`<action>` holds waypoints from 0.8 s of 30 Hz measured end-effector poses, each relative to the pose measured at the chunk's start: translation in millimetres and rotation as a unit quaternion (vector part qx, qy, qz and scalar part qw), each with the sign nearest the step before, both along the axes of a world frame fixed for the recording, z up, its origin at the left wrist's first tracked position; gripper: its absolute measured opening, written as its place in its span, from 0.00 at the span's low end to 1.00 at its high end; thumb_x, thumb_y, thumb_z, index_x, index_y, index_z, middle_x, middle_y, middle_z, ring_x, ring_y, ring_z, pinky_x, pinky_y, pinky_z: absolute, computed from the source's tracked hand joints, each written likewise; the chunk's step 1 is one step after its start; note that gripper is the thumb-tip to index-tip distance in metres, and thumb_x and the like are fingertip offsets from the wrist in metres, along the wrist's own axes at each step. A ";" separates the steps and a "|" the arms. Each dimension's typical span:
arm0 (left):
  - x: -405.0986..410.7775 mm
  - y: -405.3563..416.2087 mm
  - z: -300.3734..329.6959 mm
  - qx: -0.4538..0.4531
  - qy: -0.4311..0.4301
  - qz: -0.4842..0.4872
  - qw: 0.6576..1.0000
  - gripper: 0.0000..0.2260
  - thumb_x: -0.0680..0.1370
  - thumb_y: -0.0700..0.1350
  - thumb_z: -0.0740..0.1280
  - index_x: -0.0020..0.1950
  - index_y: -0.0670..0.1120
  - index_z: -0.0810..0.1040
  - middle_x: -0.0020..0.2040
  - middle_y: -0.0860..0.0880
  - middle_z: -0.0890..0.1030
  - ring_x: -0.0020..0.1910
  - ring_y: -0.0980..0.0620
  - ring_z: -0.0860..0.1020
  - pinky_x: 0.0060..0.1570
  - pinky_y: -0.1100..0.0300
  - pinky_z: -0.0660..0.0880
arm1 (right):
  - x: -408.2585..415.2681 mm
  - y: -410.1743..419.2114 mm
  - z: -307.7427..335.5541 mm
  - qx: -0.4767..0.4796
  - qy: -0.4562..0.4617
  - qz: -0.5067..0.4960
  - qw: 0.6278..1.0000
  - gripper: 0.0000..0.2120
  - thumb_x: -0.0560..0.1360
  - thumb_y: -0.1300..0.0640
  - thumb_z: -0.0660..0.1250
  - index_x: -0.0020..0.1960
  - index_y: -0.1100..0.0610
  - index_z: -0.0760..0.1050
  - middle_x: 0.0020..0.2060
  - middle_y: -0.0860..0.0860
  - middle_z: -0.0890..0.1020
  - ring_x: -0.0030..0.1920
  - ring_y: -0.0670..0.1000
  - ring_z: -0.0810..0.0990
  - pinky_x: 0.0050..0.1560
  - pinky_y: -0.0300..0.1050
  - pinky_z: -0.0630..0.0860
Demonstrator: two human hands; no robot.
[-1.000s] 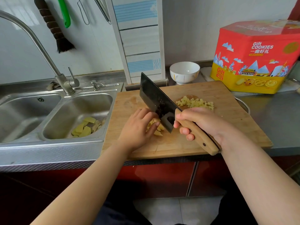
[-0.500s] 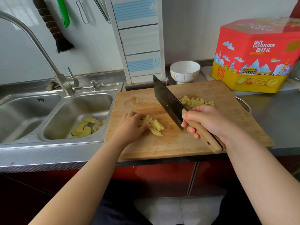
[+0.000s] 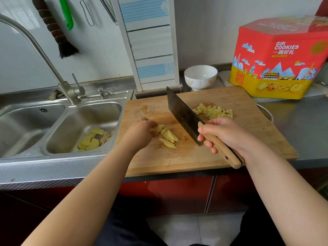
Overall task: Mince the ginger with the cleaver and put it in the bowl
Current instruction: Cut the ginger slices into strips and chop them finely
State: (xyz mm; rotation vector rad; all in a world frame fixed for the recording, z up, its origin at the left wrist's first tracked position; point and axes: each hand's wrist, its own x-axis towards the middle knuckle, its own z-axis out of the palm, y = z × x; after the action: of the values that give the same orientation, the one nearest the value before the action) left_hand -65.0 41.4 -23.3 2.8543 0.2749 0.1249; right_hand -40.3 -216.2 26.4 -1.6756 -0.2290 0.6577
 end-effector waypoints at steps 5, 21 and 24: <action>19.9 -4.0 8.6 -0.043 0.034 -0.029 0.998 0.15 0.79 0.44 0.65 0.66 0.50 0.75 0.62 0.51 0.77 0.60 0.50 0.76 0.60 0.55 0.73 | 1.8 0.2 0.3 0.006 0.001 -0.013 1.000 0.06 0.75 0.63 0.68 0.50 0.65 0.76 0.35 0.57 0.83 0.27 0.49 0.75 0.24 0.42 0.72; 29.0 -9.1 26.7 -0.098 0.236 -0.231 0.939 0.27 0.67 0.67 0.71 0.64 0.63 0.73 0.67 0.56 0.66 0.69 0.49 0.63 0.69 0.48 0.60 | 3.0 -3.0 -1.2 0.000 -0.008 -0.019 1.000 0.07 0.75 0.63 0.68 0.51 0.65 0.76 0.36 0.57 0.83 0.27 0.49 0.76 0.25 0.42 0.73; 24.1 -5.0 22.3 -0.054 0.225 -0.258 0.938 0.31 0.66 0.59 0.77 0.65 0.66 0.69 0.67 0.57 0.63 0.69 0.49 0.59 0.71 0.47 0.58 | 0.9 -1.5 0.3 -0.004 -0.015 -0.017 1.000 0.07 0.75 0.63 0.68 0.51 0.65 0.76 0.37 0.57 0.83 0.28 0.49 0.76 0.25 0.42 0.73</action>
State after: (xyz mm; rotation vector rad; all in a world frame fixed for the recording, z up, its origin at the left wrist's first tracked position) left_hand -41.0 36.4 -0.9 2.7030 -0.3754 -0.6289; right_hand -39.4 -217.8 26.6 -1.6939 -0.2198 0.6095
